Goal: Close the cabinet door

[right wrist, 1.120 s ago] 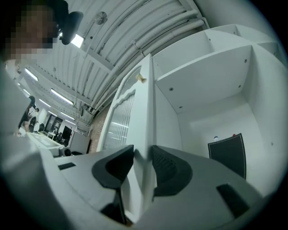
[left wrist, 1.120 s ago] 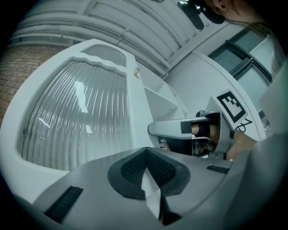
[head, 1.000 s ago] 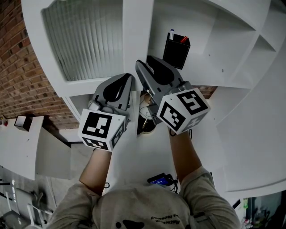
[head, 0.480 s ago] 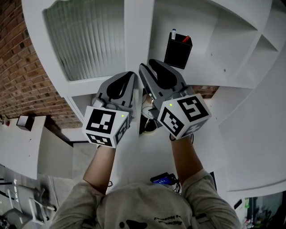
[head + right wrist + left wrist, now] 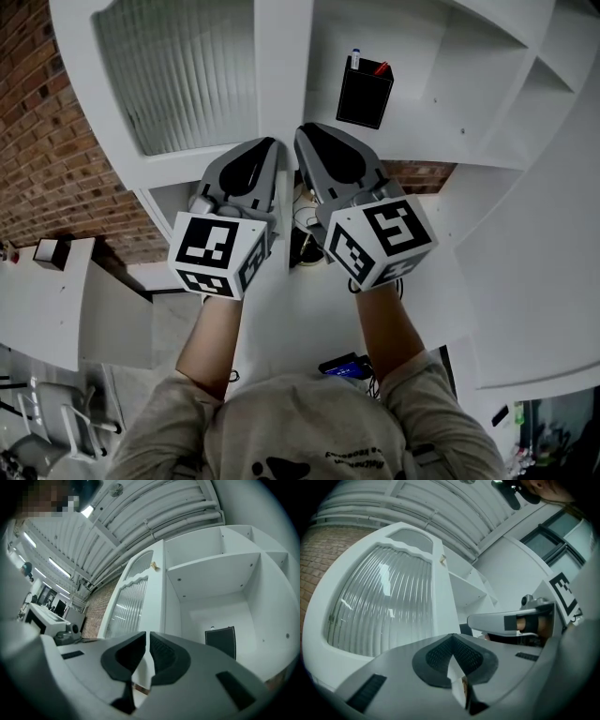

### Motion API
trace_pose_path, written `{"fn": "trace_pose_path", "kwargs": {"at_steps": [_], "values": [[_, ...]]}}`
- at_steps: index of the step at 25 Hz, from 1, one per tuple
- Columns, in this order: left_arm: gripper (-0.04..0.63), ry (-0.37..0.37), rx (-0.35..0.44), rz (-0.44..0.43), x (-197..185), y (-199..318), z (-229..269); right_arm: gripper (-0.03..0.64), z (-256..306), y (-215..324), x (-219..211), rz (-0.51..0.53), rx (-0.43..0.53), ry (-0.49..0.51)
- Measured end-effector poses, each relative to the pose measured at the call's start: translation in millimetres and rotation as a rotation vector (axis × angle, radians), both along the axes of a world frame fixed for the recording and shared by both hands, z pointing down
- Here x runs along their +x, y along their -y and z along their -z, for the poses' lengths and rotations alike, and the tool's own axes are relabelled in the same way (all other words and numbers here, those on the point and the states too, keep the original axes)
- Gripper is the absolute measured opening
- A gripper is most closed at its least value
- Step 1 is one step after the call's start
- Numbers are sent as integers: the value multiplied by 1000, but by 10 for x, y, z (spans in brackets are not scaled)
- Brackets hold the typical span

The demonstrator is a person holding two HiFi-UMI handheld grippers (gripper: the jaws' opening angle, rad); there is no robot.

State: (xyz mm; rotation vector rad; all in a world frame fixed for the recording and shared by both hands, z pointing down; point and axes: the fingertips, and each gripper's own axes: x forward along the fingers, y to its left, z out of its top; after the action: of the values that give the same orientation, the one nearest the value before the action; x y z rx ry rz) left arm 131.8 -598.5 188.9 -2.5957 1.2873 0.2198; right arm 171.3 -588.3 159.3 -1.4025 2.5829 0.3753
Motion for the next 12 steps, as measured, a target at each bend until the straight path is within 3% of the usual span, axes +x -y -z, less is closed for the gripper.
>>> {"fn": "trace_pose_path", "kwargs": {"at_steps": [12], "values": [[7,9,21,10,-176,-620,-20,18,-133,-512,-164,-10,8,17]]}}
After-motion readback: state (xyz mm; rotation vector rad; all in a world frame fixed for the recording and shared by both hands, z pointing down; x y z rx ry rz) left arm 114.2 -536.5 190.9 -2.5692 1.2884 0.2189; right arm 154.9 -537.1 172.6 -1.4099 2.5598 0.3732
